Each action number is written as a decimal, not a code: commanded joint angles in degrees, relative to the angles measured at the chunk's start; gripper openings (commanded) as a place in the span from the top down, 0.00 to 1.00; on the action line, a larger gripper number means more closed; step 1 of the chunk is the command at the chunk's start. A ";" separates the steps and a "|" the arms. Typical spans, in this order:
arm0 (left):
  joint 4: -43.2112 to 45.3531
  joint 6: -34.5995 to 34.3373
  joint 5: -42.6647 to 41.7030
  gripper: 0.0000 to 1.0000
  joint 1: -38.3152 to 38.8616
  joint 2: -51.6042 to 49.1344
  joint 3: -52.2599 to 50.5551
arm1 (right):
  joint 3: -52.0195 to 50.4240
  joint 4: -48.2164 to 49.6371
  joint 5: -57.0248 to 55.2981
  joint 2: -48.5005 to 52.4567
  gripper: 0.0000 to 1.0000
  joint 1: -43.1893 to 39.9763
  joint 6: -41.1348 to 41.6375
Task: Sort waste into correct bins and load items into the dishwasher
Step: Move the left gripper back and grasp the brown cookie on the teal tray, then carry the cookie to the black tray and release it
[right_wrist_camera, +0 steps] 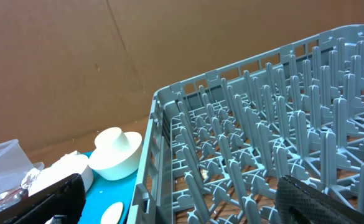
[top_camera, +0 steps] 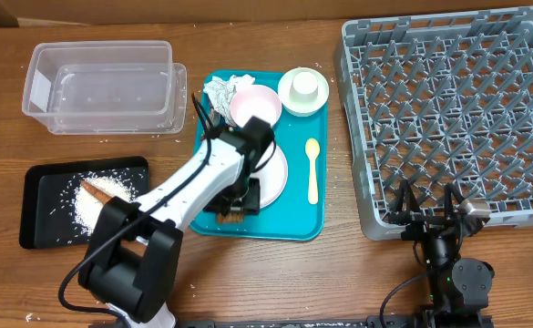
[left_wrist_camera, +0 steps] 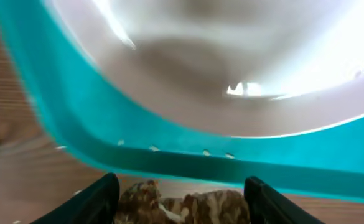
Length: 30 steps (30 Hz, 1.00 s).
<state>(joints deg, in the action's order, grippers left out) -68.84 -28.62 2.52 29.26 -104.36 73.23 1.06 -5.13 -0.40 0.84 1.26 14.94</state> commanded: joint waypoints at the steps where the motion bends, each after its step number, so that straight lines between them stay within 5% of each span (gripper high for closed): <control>1: -3.80 -0.59 4.83 0.34 -4.13 0.13 6.84 | -0.61 0.37 -0.11 -0.68 0.00 0.39 -0.33; 12: -11.15 -0.57 5.97 0.33 -24.85 0.13 14.62 | -0.61 0.37 -0.11 -0.68 0.00 0.39 -0.33; 30: -6.91 0.50 3.52 0.30 -53.18 0.13 14.14 | -0.61 0.37 -0.11 -0.68 0.00 0.39 -0.33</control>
<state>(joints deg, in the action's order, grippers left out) -75.81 -28.60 7.51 -21.80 -104.36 86.56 1.06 -5.13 -0.43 0.84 1.26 14.94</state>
